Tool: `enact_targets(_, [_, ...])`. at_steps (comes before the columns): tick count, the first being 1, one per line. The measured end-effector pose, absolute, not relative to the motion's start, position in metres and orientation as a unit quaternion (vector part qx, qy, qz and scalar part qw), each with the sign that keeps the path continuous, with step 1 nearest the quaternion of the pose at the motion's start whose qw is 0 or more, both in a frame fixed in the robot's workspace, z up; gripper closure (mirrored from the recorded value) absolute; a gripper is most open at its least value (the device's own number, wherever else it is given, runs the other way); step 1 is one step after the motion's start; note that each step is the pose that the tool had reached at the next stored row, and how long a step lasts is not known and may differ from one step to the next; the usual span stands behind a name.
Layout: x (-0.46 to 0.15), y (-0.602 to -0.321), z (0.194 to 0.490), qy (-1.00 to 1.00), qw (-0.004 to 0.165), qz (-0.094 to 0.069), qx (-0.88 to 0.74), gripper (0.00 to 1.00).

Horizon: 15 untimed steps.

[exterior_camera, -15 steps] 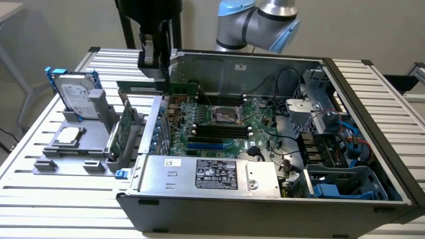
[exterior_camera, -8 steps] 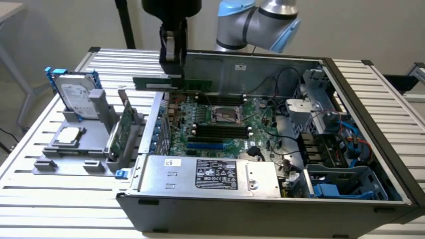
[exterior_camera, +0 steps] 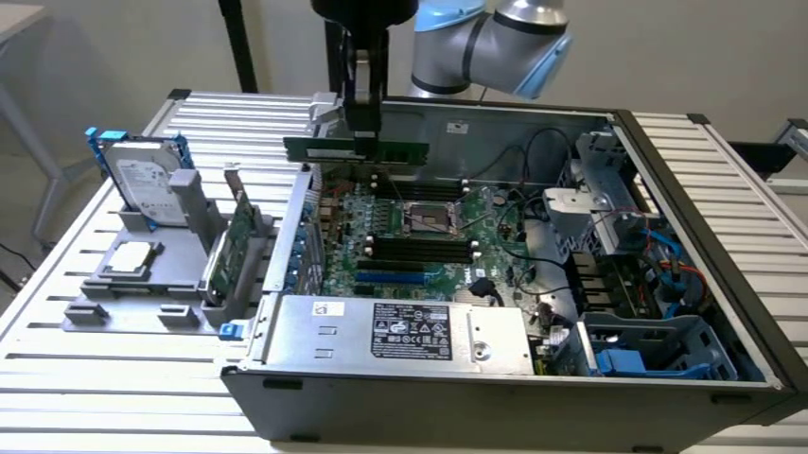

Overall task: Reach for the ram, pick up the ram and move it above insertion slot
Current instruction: 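Pick up the ram and move it above insertion slot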

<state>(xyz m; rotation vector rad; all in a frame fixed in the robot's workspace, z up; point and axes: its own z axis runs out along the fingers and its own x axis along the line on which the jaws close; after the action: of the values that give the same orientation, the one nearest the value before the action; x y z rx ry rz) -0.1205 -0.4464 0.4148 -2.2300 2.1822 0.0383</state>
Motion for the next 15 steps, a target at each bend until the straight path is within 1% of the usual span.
enact_targets(15, [-0.086,-0.401,0.413,0.699,0.009,0.011,-0.715,0.87])
